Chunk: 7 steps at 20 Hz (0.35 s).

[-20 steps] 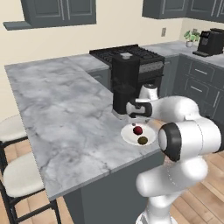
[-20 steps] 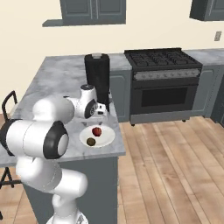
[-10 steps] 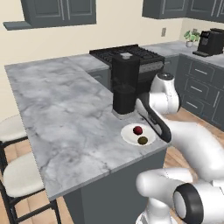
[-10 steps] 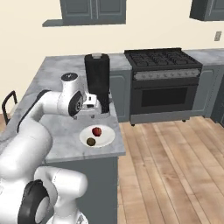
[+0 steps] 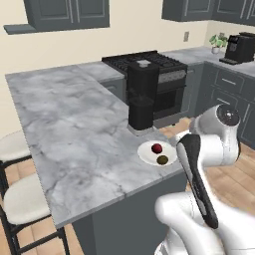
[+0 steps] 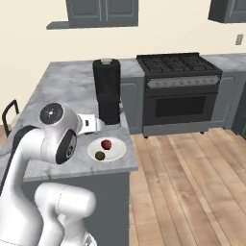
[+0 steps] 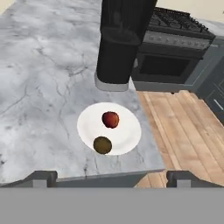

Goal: Pick the kiwi and apple from the fridge and place them on the plate next to the blender to make a fruit smoothie.

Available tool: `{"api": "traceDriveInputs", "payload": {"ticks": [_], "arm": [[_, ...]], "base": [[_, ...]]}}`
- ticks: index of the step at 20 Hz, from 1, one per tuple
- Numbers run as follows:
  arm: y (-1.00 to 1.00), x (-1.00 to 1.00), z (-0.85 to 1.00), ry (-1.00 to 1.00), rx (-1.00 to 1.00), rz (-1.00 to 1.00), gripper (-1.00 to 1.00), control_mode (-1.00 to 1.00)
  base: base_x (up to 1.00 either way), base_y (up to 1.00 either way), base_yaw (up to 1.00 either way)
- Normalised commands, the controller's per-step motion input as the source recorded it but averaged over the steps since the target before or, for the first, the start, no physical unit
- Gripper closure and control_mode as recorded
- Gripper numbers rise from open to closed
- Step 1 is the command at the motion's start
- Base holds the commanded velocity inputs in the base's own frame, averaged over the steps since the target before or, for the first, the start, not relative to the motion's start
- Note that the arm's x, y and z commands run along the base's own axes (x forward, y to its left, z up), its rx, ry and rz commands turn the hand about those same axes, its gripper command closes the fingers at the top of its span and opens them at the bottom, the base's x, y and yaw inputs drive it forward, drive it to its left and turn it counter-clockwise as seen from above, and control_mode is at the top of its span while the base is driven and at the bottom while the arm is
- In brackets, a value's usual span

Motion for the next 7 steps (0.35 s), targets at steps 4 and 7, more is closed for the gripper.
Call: {"api": "traceDriveInputs", "payload": {"ticks": [4, 7], "arm": [[-0.21, -1.00, 0.03, -0.21, -0.03, 0.00, -1.00, -1.00], [-0.11, -1.00, 0.00, 0.00, -0.03, 0.00, -1.00, -1.00]], "base": [[0.00, 0.00, 0.00], [0.00, 0.00, 0.00]]}}
